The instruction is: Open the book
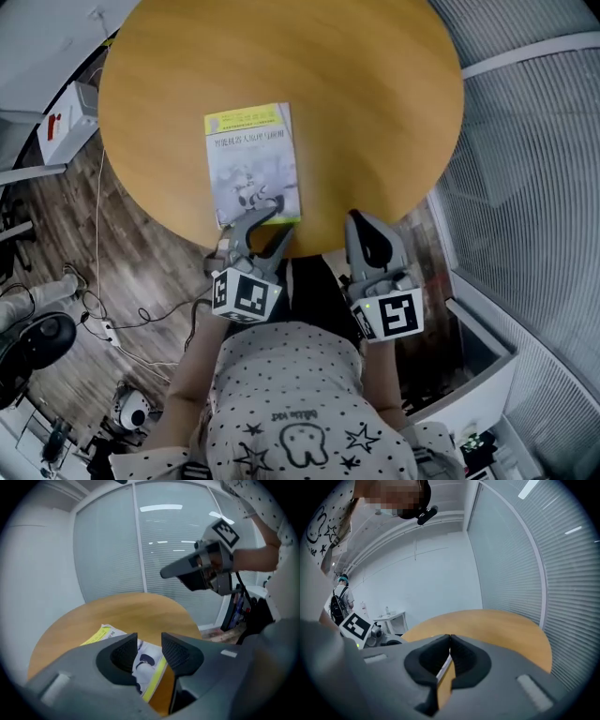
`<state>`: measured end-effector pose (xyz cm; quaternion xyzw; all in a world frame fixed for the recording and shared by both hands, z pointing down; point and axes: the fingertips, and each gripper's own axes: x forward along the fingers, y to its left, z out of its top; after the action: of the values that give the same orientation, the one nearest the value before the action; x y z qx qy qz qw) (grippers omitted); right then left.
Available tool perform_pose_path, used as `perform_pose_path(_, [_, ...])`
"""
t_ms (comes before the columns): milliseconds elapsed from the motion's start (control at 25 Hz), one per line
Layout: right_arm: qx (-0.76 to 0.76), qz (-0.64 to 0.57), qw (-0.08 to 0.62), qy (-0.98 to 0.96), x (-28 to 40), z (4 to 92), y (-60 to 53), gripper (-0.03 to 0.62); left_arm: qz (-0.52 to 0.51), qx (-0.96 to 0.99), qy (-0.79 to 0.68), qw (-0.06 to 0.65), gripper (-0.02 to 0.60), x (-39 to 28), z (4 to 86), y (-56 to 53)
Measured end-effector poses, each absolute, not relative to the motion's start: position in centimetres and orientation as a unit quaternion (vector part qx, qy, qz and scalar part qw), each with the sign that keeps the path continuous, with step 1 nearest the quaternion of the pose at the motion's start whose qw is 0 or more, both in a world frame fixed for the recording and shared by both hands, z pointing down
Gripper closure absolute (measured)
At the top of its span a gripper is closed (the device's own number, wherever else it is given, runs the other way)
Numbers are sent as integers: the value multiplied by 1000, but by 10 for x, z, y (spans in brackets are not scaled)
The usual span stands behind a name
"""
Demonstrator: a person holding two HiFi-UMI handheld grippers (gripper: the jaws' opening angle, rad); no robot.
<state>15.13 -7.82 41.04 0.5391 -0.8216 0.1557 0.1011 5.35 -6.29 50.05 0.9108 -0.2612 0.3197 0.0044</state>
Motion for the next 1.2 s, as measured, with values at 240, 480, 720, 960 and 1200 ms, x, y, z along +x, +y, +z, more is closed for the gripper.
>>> perform_pose_path(240, [546,168,114,-813,153,428,-73,591,405,892,-197,-37,359,69,563,-53])
perform_pose_path(480, [549,178,122,-807,154,442,-66,591,425,882,-201,-26,353,71,586,-57])
perform_pose_path(720, [549,187,117,-806,155,444,-65,589,337,898,-268,86,470,52,557,-60])
perform_pose_path(960, [551,188,113,-805,154,441,-64,591,318,880,-344,73,548,26,540,-76])
perform_pose_path(1200, [548,185,108,-809,149,434,-61,591,291,873,-380,94,552,10,528,-85])
